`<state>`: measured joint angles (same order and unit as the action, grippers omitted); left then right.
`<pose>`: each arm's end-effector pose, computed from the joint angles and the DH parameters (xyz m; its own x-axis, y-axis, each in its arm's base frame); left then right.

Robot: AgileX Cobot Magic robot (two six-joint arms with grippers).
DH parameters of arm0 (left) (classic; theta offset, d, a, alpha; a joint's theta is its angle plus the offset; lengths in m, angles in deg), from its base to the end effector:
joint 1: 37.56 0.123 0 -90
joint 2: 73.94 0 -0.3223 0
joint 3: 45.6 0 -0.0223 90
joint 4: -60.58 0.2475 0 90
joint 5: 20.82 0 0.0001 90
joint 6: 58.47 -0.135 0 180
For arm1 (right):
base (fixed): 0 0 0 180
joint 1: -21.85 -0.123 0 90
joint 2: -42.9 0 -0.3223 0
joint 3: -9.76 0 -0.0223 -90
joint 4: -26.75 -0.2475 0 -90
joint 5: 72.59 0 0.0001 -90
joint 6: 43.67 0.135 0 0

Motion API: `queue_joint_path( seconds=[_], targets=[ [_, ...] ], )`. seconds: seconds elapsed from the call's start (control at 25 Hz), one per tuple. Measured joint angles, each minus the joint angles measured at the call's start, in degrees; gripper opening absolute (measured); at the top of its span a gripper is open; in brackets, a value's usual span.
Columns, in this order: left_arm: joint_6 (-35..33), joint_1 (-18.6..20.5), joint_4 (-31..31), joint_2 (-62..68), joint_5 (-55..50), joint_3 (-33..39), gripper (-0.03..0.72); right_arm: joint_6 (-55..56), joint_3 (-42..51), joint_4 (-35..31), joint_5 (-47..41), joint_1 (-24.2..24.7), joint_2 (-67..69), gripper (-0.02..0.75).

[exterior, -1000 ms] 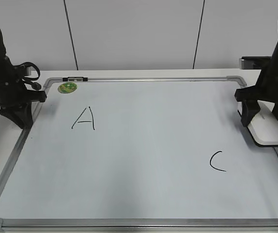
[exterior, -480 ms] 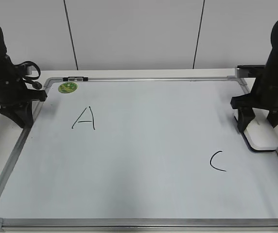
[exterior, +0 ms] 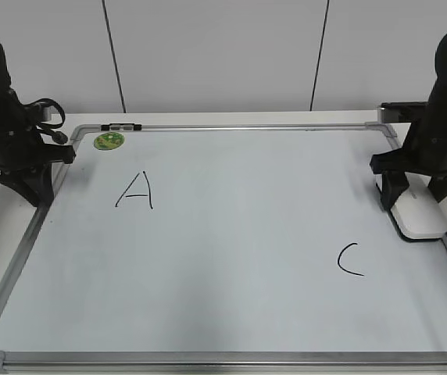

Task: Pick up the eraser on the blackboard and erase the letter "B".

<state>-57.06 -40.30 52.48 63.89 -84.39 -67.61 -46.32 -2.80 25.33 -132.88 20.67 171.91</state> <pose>0.4719 -0.0396 0.1177 -0.9992 -0.0393 -0.0035 -0.0386 0.9912 -0.1270 0.4418 0.0120 0.1484 -0.9968 -0.0545 -0.0577 -0.0557 0.9983 0.0195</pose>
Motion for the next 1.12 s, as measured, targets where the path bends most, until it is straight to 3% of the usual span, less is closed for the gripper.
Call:
queue_joint_path(
  seconds=[0.48, 0.76, 1.12],
  targets=[
    [0.0, 0.0, 0.0, 0.0, -0.5, 0.0, 0.130, 0.0, 0.0, 0.4, 0.7, 0.0, 0.2, 0.526],
    [0.0, 0.0, 0.0, 0.0, -0.8, 0.0, 0.148, 0.5, -0.3, 0.5, 0.7, 0.0, 0.2, 0.596],
    [0.0, -0.2, 1.5, -3.3, -1.0, 0.0, 0.305, 1.0, -1.5, 0.5, -2.0, 0.0, 0.2, 0.610]
  ],
)
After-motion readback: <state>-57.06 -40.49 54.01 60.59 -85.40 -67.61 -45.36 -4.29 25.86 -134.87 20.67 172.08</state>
